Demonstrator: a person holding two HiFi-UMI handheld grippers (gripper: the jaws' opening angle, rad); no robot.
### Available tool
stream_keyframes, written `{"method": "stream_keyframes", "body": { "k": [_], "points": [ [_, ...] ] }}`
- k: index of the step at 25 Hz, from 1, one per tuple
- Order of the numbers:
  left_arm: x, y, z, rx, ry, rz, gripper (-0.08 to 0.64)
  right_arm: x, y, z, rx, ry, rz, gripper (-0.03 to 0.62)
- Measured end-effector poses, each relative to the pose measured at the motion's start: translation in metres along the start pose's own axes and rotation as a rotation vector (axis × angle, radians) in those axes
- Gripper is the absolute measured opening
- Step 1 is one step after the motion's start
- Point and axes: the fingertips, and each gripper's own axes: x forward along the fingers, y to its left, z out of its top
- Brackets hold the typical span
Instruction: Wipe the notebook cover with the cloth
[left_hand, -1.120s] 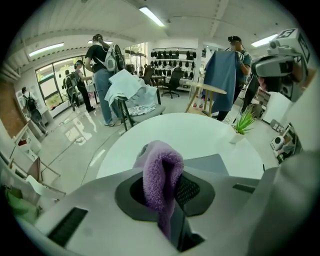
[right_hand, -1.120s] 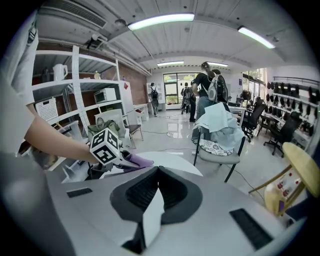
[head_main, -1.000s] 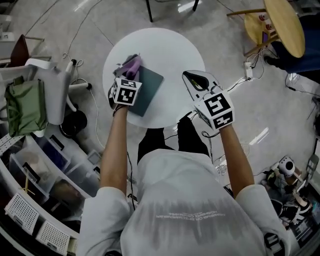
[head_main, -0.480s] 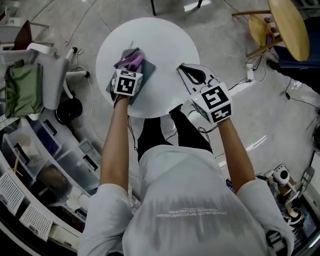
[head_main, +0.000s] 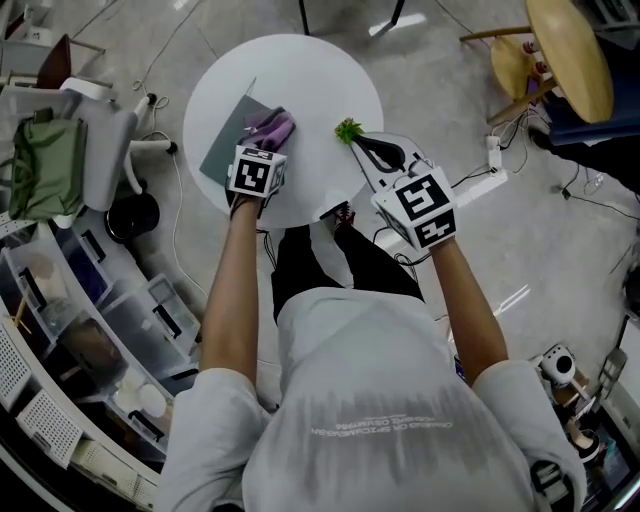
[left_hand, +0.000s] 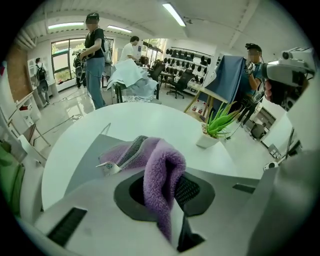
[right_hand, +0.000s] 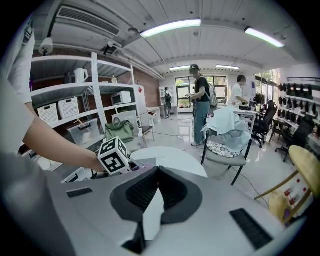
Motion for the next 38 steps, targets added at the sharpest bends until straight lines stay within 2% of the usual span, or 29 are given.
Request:
{"method": "stream_keyframes", "body": {
  "k": [6,8,11,16,21,27,32,35,38],
  "points": [
    [-0.001,-0.026,-0.007,-0.005,0.008,-0.055,0.049,-0.007,0.003,0.000,-0.014,-0.014,0.015,0.003],
    [-0.006,-0.031,-0.006,-0.021,-0.008,-0.070,0.049,-0.007,0.005,0.001,-0.019,-0.015,0.023,0.003],
    [-0.021,-0.029,0.002,-0.040,-0.060,-0.054,0.049,-0.004,0.006,0.005,-0.023,-0.016,0.035,0.002],
    [-0.057,0.000,0.031,-0.046,-0.155,0.009,0.049,0.013,0.008,0.017,-0.028,-0.015,0.052,0.003],
    [-0.091,0.041,0.049,-0.054,-0.209,0.068,0.049,0.036,0.016,0.029,-0.026,-0.007,0.072,0.002],
    [-0.099,0.094,0.042,-0.052,-0.193,0.124,0.049,0.069,0.021,0.039,-0.002,0.013,0.077,0.002],
    [-0.096,0.146,0.031,-0.059,-0.189,0.239,0.049,0.094,0.026,0.040,0.006,0.040,0.061,0.002],
    [-0.093,0.166,0.032,-0.021,-0.189,0.300,0.049,0.102,0.024,0.037,0.032,0.049,0.043,0.002],
    [-0.085,0.169,0.033,0.039,-0.169,0.310,0.049,0.107,0.023,0.031,0.055,0.064,0.033,0.003]
  ]
}}
